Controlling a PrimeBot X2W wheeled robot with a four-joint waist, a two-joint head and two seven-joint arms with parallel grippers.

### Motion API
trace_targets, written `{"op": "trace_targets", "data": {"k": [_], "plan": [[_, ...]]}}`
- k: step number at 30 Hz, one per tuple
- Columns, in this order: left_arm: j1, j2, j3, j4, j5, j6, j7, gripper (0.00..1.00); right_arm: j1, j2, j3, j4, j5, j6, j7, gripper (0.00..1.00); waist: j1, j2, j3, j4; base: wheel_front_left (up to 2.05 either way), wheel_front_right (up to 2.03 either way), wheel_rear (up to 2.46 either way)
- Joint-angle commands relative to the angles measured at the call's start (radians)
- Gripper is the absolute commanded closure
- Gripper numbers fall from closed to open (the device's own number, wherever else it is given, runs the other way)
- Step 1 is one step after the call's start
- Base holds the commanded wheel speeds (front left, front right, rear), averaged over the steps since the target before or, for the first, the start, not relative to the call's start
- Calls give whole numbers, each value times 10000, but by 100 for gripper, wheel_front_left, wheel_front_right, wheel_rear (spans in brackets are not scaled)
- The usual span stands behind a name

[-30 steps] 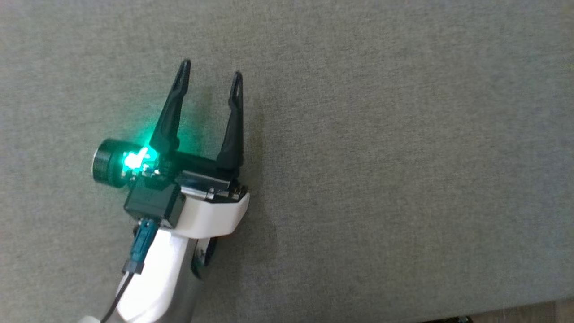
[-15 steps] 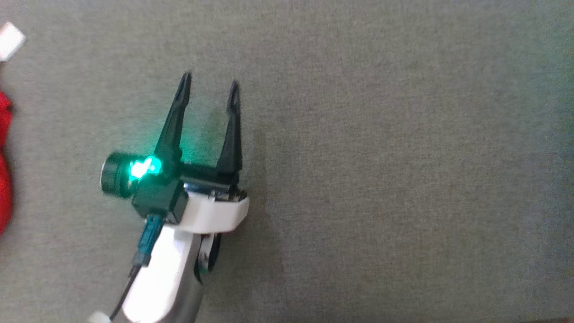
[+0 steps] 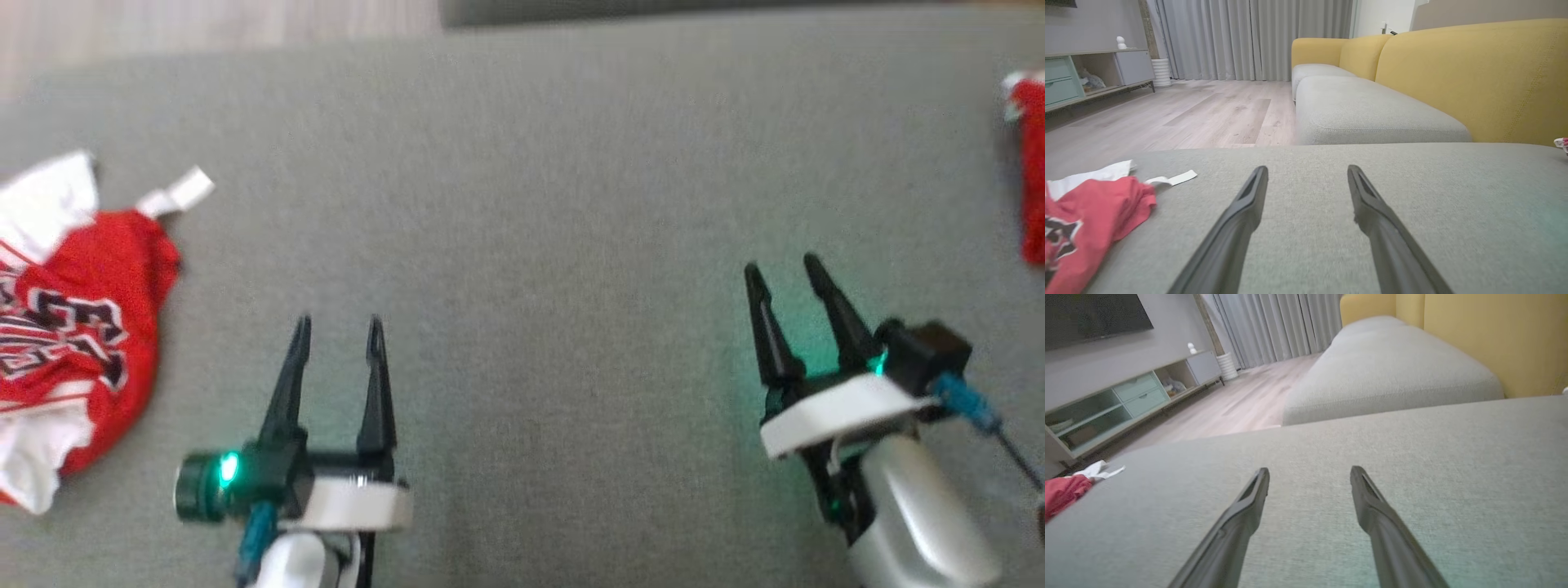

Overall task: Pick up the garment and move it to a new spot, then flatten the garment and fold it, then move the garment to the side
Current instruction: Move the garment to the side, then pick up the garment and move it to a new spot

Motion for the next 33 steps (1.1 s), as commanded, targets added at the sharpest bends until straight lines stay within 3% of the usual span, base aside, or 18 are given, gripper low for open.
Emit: {"op": "trace_targets", "data": {"k": [1,12,20,33], "plan": [[44,47,389,-221,5,31,20,0,180,83,8,-429,-212,67,-130,0,4,0,-1369,198,0,0,0],[905,47,848,412,419,-290,20,0,2068,907,-988,-1292,-1646,67,-136,0,4,0,-2415,309,0,0,0],[696,47,877,932,481,-515,20,0,2340,1013,-1207,-1299,-1740,67,-136,0,4,0,-2565,367,0,0,0],[553,47,952,1046,381,-458,20,0,2275,1034,-1343,-1225,-1680,67,-137,0,4,0,-2506,513,0,0,0]]}}
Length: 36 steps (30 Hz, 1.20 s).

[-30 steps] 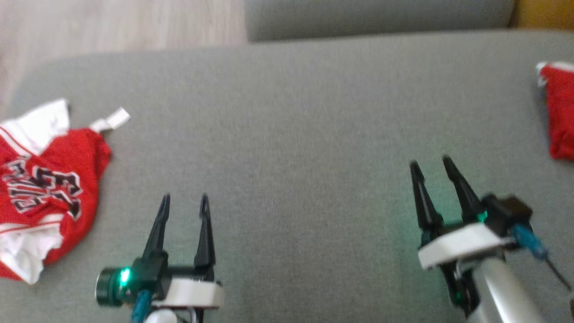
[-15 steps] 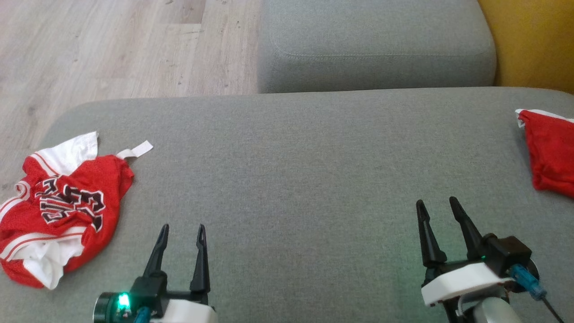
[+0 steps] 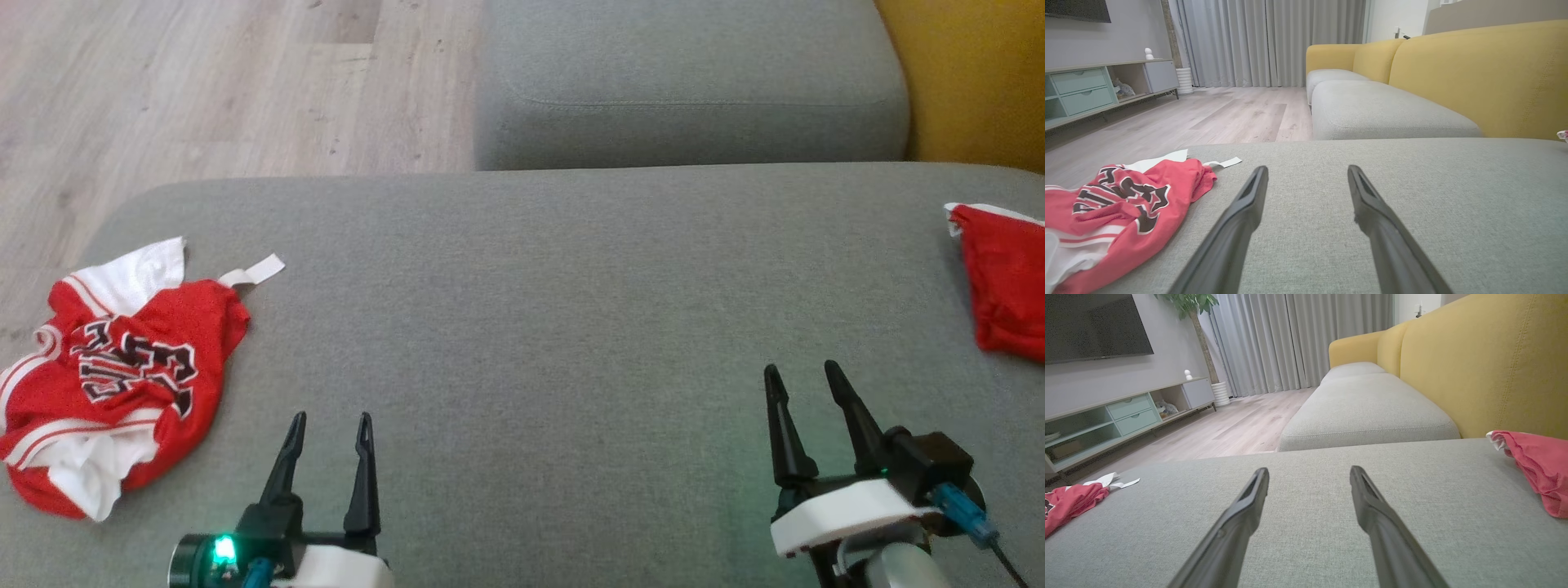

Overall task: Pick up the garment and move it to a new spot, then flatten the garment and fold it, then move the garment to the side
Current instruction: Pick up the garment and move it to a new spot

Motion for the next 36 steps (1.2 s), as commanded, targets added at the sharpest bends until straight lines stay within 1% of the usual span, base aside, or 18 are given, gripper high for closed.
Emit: {"op": "trace_targets", "data": {"k": [1,5,6,8,14,17,18,20,24,28,30,33,36], "plan": [[-596,30,370,-344,8,96,-53,0,-216,-13,195,-285,-19,67,-108,0,0,0,39,120,0,0,0],[-618,30,377,-429,-30,169,-53,0,-168,-12,164,-313,-42,67,-108,0,0,0,129,687,0,0,0],[-618,30,377,-429,-30,169,-53,0,-168,-12,164,-313,-42,67,-108,0,0,0,129,687,0,0,0],[-620,30,394,-486,-54,200,-53,0,-147,-12,145,-320,-19,67,-108,0,0,0,188,1130,0,0,0],[-547,30,518,-595,-161,324,-53,0,-82,-11,105,-342,-60,67,-108,0,0,0,391,3076,0,0,0],[-500,30,566,-579,-152,286,-53,0,-78,-11,46,-374,-97,67,-108,0,0,0,489,4162,0,0,0],[-475,30,677,-644,-170,330,-53,0,-149,-11,138,-379,-135,67,-108,0,0,0,639,4352,0,0,0],[-427,30,944,-936,-320,520,-53,0,-514,-103,421,-328,-210,67,-108,0,0,0,998,4526,0,0,0],[-335,30,1236,-1512,-679,885,-53,0,-1201,-519,893,-123,-146,67,-108,0,0,0,1570,4696,0,0,0],[-609,30,1370,-1833,-779,1008,-53,0,-1514,-1056,1053,-26,-101,67,-108,0,0,0,2092,4744,0,0,0],[-1078,30,1429,-1889,-682,921,-53,0,-1604,-1393,1038,-58,-125,67,-108,0,0,0,2456,4749,0,0,0],[-2199,32,1537,-1682,-437,619,-53,0,-1719,-1960,801,-248,-203,67,-108,0,0,0,3078,4736,0,0,0],[-3645,171,1671,-621,-270,247,-53,0,-1708,-2496,458,-548,-335,67,-109,0,0,0,3678,4701,0,0,0]]}}
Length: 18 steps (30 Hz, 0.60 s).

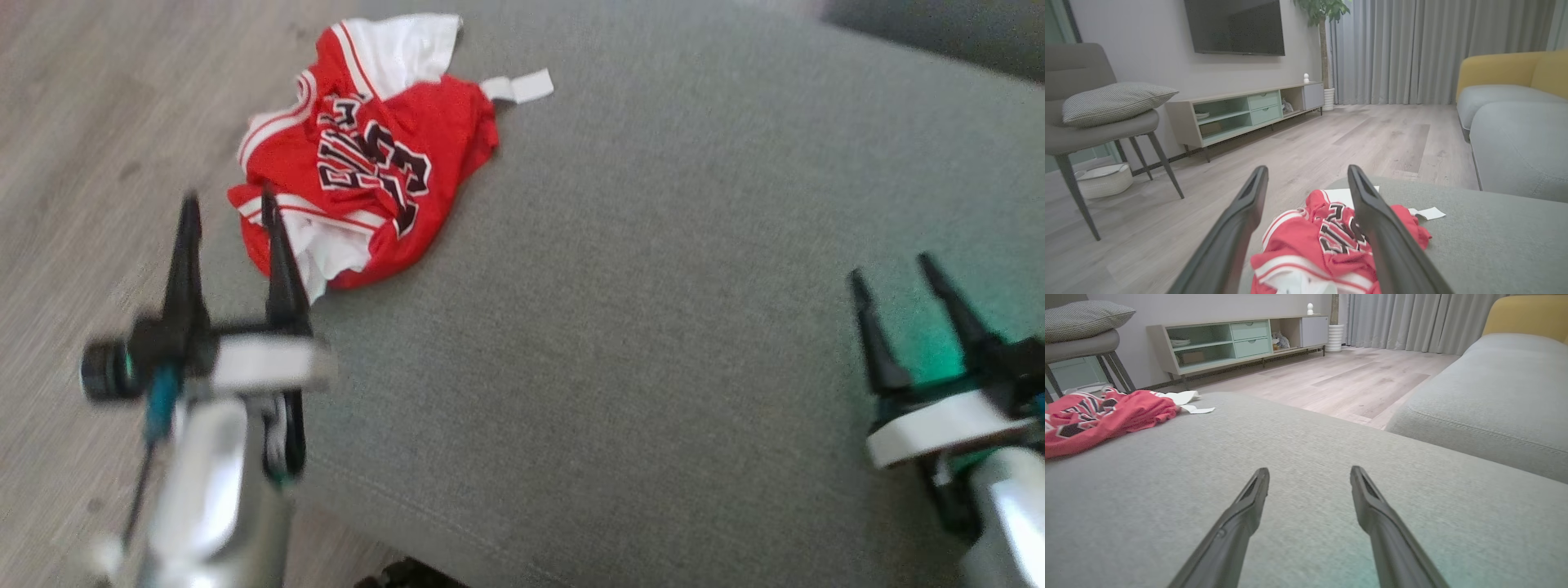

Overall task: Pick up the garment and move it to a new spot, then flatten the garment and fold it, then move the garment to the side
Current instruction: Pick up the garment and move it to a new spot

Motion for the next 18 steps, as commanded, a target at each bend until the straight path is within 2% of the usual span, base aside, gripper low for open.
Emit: {"op": "trace_targets", "data": {"k": [1,4,7,9,12,17,18], "plan": [[-1053,254,463,540,25,-162,-51,0,-222,-362,2,-479,-141,67,-109,0,-3,0,792,-5,0,0,0],[-2800,430,453,2570,-70,-419,247,0,-69,-798,-311,-803,-263,67,-109,0,-3,0,1282,-36,0,0,0],[-4382,667,652,4558,-411,-639,1180,0,-33,-1111,-326,-1085,-351,67,-109,0,-3,0,1758,-318,0,0,0],[-5155,901,809,5802,-573,-624,1827,0,-131,-1278,-245,-1224,-375,67,-109,0,-3,0,2052,-577,0,0,0],[-5837,1219,980,7468,-743,-530,2675,0,-347,-1458,-83,-1380,-397,67,-109,0,-3,0,2426,-999,0,0,0],[-6221,1247,1505,8783,-1415,-743,2839,0,-646,-1614,-29,-1505,-496,67,-109,0,-3,0,2823,-1379,0,0,0],[-6278,1256,1552,8969,-1493,-818,2746,13,-708,-1621,-46,-1536,-519,67,-109,0,-3,0,2894,-1426,0,0,0]]}}
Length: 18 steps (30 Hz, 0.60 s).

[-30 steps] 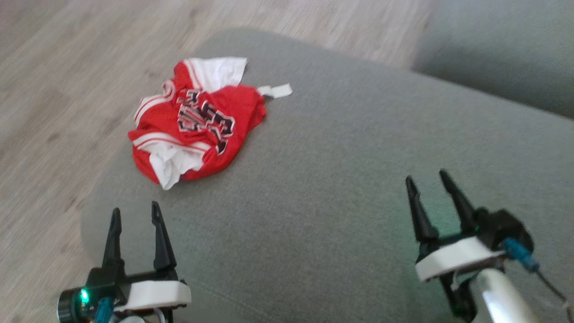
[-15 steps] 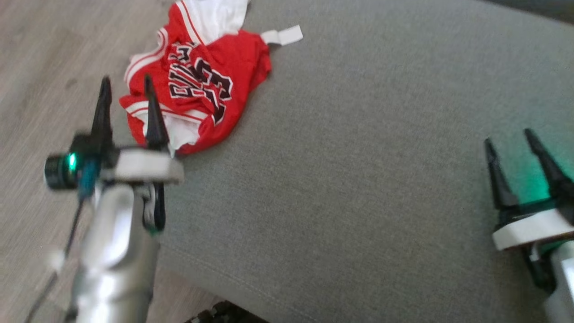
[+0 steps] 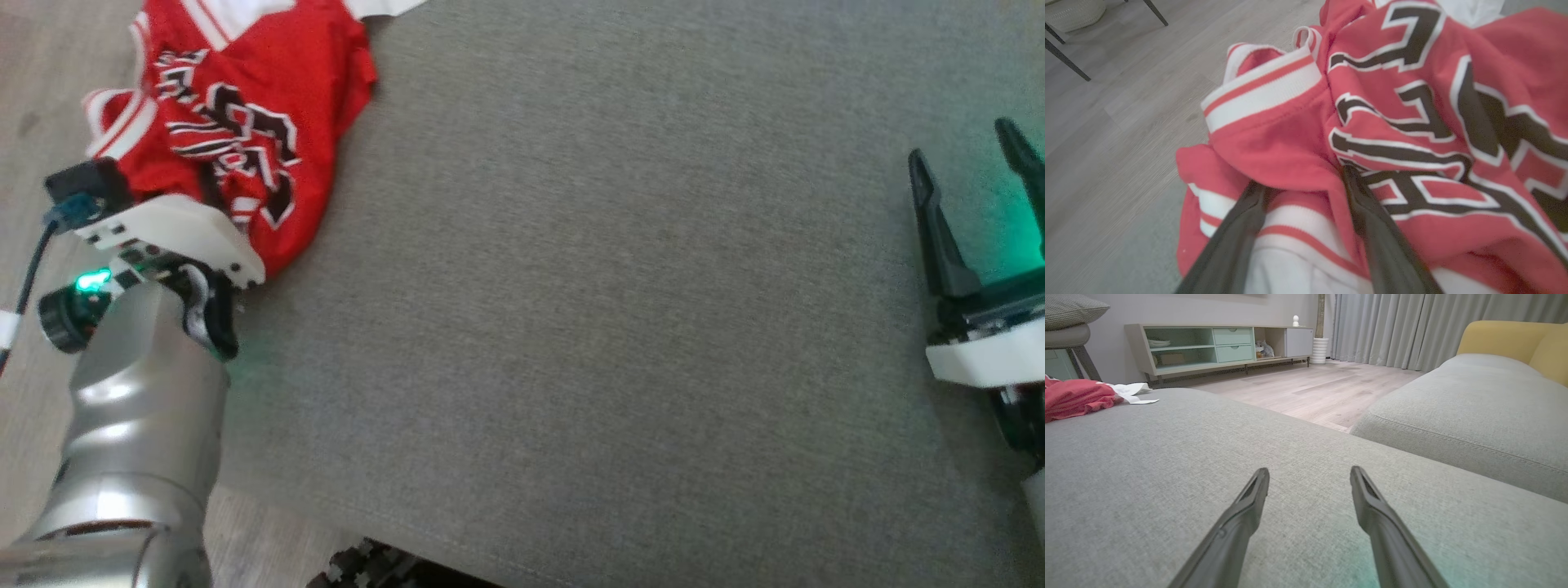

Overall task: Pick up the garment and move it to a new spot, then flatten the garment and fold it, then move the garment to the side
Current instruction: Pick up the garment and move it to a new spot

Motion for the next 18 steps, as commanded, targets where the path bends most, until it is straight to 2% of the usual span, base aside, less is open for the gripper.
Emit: {"op": "trace_targets", "data": {"k": [1,2,5,6,9,13,18], "plan": [[-237,564,230,-116,-16,-50,-115,80,263,-185,123,280,-72,65,43,0,0,0,287,-274,0,0,0],[-278,591,254,-24,-59,-132,-350,100,220,-165,121,287,-92,65,43,0,0,0,299,-306,0,0,0],[-457,823,182,99,10,-277,-1180,100,116,8,161,353,-140,65,43,0,0,0,125,-415,0,0,0],[-652,1120,-52,29,287,-287,-1834,100,46,218,224,402,-142,65,43,0,0,0,-146,-538,0,0,0],[-1093,1600,-491,-340,797,-347,-2479,100,-37,644,290,508,-93,65,43,0,0,0,-712,-810,0,0,0],[-1744,2044,-1162,-1392,1549,-451,-2717,100,-40,1291,374,646,-15,65,43,0,0,0,-1595,-1400,0,0,0],[-2344,2078,-1913,-3695,2153,-842,-2739,100,67,2032,340,685,-95,65,43,0,0,0,-2551,-2458,0,0,0]]}}
